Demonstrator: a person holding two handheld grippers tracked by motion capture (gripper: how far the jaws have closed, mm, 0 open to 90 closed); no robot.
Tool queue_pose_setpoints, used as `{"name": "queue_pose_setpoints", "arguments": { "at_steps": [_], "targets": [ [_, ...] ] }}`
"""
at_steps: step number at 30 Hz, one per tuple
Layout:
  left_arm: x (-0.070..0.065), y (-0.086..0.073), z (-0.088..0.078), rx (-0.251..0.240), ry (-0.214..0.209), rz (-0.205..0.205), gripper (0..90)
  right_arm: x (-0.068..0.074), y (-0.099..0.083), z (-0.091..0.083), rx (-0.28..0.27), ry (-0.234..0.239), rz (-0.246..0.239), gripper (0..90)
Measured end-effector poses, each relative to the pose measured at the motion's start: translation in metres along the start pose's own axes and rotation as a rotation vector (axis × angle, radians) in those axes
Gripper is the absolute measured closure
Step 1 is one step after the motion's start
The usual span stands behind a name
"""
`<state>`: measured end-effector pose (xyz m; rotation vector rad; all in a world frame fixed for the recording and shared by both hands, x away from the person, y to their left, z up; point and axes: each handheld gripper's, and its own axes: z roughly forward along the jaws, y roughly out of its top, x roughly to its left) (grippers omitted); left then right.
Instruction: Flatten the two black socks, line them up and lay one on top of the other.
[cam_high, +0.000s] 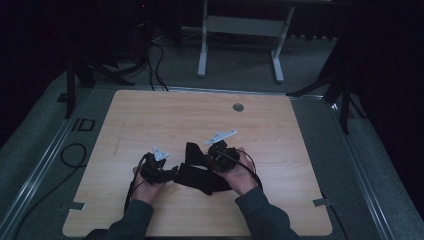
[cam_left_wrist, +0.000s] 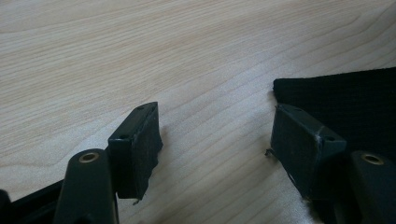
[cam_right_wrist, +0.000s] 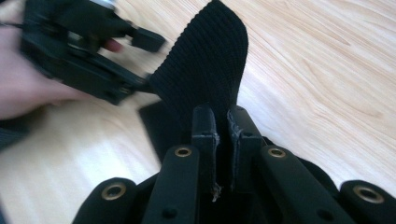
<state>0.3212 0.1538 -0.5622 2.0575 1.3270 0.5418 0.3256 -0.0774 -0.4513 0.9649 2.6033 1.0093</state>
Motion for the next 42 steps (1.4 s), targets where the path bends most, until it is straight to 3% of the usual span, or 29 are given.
{"name": "queue_pose_setpoints", "arguments": {
  "at_steps": [3, 9, 13, 22, 33, 39, 42],
  "targets": [
    [0.0, 0.0, 0.0, 0.0, 0.0, -0.001, 33.5, 0.011, -0.004, 0.01, 0.038, 0.007, -0.018, 82.8],
    [0.0, 0.0, 0.0, -0.004, 0.0, 0.001, 33.4, 0.009, -0.019, 0.053, 0.124, 0.042, 0.073, 83.0],
    [0.0, 0.0, 0.0, -0.005, -0.001, 0.001, 33.4, 0.009, -0.023, 0.065, 0.136, 0.042, 0.101, 83.0],
    [-0.001, -0.001, 0.0, -0.004, -0.004, 0.003, 33.5, 0.011, -0.025, 0.071, 0.133, 0.075, 0.152, 82.8],
    [-0.002, -0.001, 0.0, -0.003, 0.0, -0.003, 33.6, 0.015, -0.027, 0.074, 0.133, 0.086, 0.154, 82.4],
    [-0.003, 0.001, -0.005, 0.015, 0.015, -0.034, 45.0, 0.015, -0.029, 0.077, 0.136, 0.083, 0.158, 82.2],
    [0.001, 0.002, -0.013, -0.023, -0.016, -0.068, 48.9, 0.015, -0.029, 0.078, 0.137, 0.083, 0.162, 82.1]
  ]
}}
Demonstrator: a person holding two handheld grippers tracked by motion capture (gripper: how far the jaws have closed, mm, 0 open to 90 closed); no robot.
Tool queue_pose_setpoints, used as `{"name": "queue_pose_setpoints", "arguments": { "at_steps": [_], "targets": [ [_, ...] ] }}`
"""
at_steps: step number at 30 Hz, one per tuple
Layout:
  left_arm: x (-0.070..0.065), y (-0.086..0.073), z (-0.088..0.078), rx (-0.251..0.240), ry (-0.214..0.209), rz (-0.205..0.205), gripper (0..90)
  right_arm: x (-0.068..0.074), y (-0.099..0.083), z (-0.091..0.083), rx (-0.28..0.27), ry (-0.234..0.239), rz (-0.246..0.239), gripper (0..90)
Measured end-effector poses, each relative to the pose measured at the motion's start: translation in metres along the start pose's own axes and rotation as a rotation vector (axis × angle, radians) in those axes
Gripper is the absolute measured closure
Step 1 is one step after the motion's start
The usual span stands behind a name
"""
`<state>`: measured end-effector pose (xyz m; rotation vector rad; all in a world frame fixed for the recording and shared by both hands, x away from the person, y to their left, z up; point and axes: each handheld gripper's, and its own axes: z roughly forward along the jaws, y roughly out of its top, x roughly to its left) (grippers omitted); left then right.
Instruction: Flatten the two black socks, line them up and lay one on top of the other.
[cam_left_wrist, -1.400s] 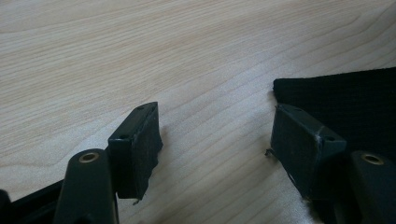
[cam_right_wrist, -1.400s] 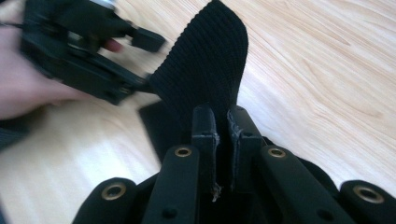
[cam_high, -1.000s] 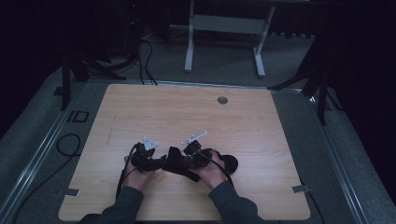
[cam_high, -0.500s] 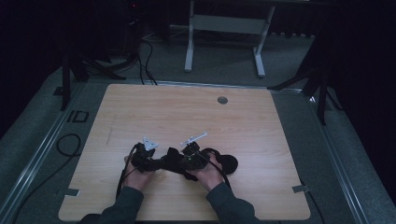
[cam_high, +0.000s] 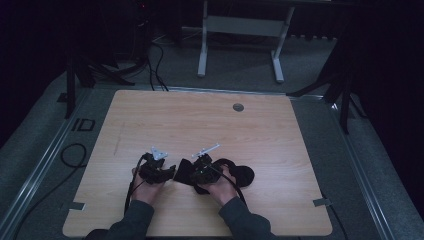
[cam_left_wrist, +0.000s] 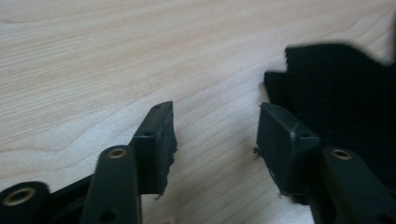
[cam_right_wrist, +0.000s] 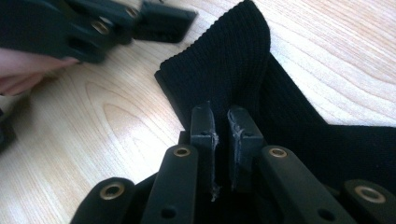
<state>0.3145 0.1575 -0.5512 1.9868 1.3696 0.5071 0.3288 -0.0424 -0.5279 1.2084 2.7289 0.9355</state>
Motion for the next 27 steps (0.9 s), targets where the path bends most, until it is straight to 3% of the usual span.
{"name": "queue_pose_setpoints", "arguments": {
  "at_steps": [3, 8, 14, 16, 18, 20, 21, 25, 27],
  "targets": [
    [-0.001, 0.0, -0.007, -0.02, -0.046, 0.009, 50.8, 0.0, -0.001, 0.001, 0.002, 0.001, 0.003, 81.9],
    [-0.015, 0.001, -0.008, -0.03, -0.136, 0.055, 62.4, -0.001, -0.002, 0.002, 0.006, 0.004, -0.001, 81.7],
    [-0.022, 0.001, -0.008, -0.022, -0.192, 0.078, 73.6, 0.0, -0.003, 0.004, 0.019, 0.008, -0.011, 81.4],
    [-0.024, 0.001, -0.007, -0.014, -0.207, 0.103, 78.3, 0.001, -0.003, 0.005, 0.021, 0.007, -0.008, 81.4],
    [-0.027, 0.0, -0.006, -0.005, -0.209, 0.134, 83.4, 0.0, -0.003, 0.006, 0.022, 0.007, -0.012, 81.4],
    [-0.031, -0.001, -0.002, 0.034, -0.173, 0.171, 87.4, 0.0, -0.003, 0.006, 0.026, 0.007, -0.01, 81.4],
    [-0.031, -0.002, 0.0, 0.039, -0.176, 0.178, 88.5, 0.0, -0.003, 0.006, 0.025, 0.007, -0.011, 81.4],
    [-0.032, -0.002, 0.001, 0.046, -0.173, 0.185, 89.2, 0.0, -0.003, 0.005, 0.027, 0.017, -0.021, 78.7],
    [-0.032, -0.002, 0.001, 0.045, -0.177, 0.178, 89.2, -0.001, -0.001, -0.002, -0.001, 0.034, -0.024, 74.8]
  ]
}}
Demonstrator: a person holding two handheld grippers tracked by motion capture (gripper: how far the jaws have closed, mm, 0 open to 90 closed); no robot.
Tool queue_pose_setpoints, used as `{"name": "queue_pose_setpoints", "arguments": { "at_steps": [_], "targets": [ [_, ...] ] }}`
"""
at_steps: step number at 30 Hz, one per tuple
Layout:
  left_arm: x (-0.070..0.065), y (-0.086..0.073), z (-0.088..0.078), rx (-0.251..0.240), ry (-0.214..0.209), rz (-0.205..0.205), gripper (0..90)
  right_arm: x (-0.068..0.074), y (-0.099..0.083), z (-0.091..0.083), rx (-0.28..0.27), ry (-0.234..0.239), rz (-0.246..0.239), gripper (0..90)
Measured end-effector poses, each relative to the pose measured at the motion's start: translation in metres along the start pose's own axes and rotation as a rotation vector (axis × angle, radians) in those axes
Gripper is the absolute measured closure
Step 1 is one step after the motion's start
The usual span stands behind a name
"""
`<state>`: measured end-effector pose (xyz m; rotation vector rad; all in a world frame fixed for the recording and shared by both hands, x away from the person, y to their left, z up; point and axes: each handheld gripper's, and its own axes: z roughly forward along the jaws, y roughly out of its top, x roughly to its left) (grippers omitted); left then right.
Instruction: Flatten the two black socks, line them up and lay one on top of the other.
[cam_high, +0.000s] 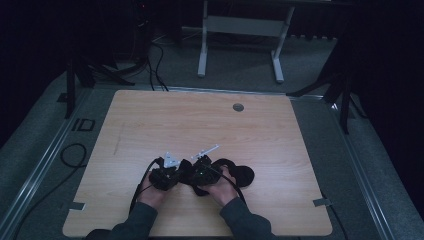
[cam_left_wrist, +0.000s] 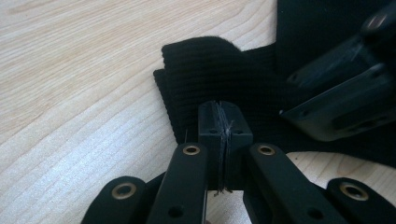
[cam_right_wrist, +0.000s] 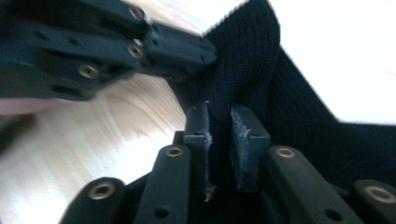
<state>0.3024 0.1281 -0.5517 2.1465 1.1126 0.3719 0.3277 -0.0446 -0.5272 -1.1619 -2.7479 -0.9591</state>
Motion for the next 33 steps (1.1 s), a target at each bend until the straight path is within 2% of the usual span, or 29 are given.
{"name": "queue_pose_setpoints", "arguments": {
  "at_steps": [2, 3, 5, 10, 13, 19, 23, 27, 31, 33],
  "targets": [
    [0.0, 0.0, 0.0, -0.004, -0.003, -0.006, 89.1, -0.001, 0.002, -0.01, -0.044, 0.016, -0.014, 70.8],
    [0.0, 0.0, 0.0, -0.005, -0.003, -0.008, 89.1, -0.002, 0.004, -0.018, -0.073, 0.01, -0.024, 70.2],
    [-0.001, -0.001, 0.0, -0.006, 0.003, -0.008, 89.0, -0.008, 0.007, -0.03, -0.094, -0.017, -0.026, 69.7],
    [-0.002, -0.001, 0.0, -0.011, 0.0, -0.005, 87.2, -0.037, 0.01, -0.054, -0.14, -0.068, 0.016, 69.3],
    [-0.001, -0.001, 0.0, -0.009, -0.003, -0.001, 86.0, -0.055, 0.007, -0.06, -0.14, -0.134, 0.034, 69.2],
    [-0.002, -0.002, 0.0, -0.01, -0.005, -0.001, 85.0, -0.092, -0.008, -0.057, -0.1, -0.222, 0.12, 68.8],
    [-0.002, -0.002, 0.001, -0.012, -0.008, -0.003, 84.5, -0.109, -0.02, -0.046, -0.059, -0.235, 0.175, 66.7],
    [-0.001, -0.002, 0.001, -0.01, -0.008, -0.001, 84.4, -0.117, -0.027, -0.034, -0.034, -0.206, 0.196, 66.7],
    [-0.002, -0.002, 0.001, -0.011, -0.009, 0.0, 84.2, -0.115, -0.027, -0.035, -0.033, -0.196, 0.185, 85.3],
    [-0.002, -0.002, 0.001, -0.013, -0.008, -0.001, 84.1, -0.112, -0.028, -0.04, -0.043, -0.201, 0.174, 86.1]
  ]
}}
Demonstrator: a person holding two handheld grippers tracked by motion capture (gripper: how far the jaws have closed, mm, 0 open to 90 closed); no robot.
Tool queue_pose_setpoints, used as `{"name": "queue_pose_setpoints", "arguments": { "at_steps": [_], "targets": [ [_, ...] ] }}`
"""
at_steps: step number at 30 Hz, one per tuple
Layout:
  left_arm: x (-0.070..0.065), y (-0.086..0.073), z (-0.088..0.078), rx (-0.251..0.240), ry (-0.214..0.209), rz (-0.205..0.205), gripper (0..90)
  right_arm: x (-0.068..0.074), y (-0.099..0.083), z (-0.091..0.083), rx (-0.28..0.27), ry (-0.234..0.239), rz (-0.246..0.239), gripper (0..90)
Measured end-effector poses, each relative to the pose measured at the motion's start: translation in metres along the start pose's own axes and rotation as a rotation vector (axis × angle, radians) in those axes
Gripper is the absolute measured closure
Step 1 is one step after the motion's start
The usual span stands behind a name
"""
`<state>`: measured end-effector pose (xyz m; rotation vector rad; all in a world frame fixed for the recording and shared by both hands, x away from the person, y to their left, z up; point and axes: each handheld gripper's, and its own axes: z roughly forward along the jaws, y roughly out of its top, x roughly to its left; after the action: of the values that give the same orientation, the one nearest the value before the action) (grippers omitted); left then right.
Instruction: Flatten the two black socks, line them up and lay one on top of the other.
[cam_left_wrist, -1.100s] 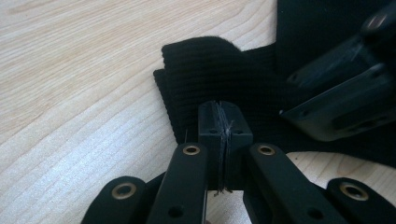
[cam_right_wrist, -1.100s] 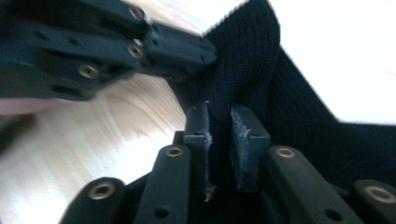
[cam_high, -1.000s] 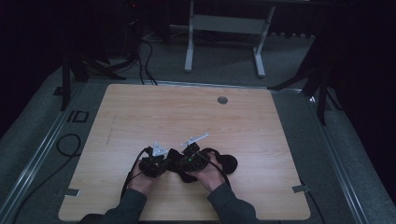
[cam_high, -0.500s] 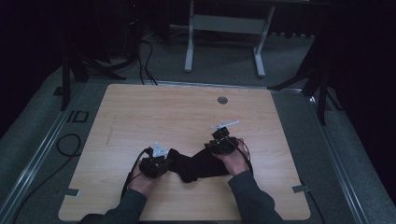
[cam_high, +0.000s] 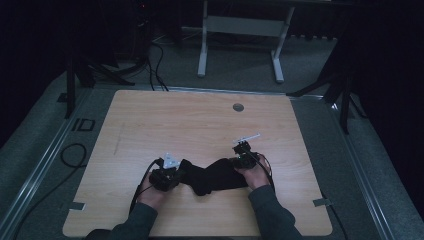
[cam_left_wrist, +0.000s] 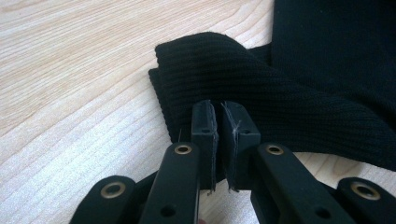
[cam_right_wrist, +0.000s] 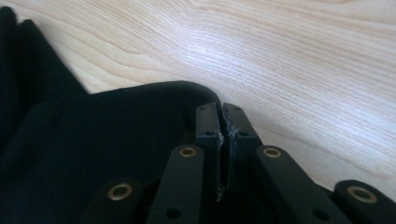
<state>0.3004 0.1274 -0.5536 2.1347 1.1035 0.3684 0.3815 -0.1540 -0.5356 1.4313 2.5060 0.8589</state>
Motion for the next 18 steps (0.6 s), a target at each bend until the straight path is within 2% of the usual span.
{"name": "queue_pose_setpoints", "arguments": {
  "at_steps": [3, 7, 10, 13, 18],
  "targets": [
    [0.0, 0.0, 0.0, 0.001, 0.001, 0.002, 84.2, 0.004, -0.004, -0.017, -0.049, -0.021, -0.016, 86.1],
    [0.0, 0.0, 0.0, 0.002, 0.002, 0.003, 84.2, 0.005, -0.014, -0.039, -0.102, -0.026, -0.015, 86.1],
    [0.0, 0.0, 0.0, 0.002, 0.0, 0.002, 84.3, 0.001, -0.024, -0.054, -0.131, -0.059, -0.01, 86.1],
    [0.0, 0.0, 0.0, 0.002, 0.0, 0.003, 84.6, -0.008, -0.034, -0.064, -0.154, -0.068, 0.023, 86.1],
    [0.001, 0.0, 0.001, 0.001, -0.004, -0.002, 85.0, -0.02, -0.049, -0.067, -0.162, -0.062, 0.073, 86.2]
  ]
}}
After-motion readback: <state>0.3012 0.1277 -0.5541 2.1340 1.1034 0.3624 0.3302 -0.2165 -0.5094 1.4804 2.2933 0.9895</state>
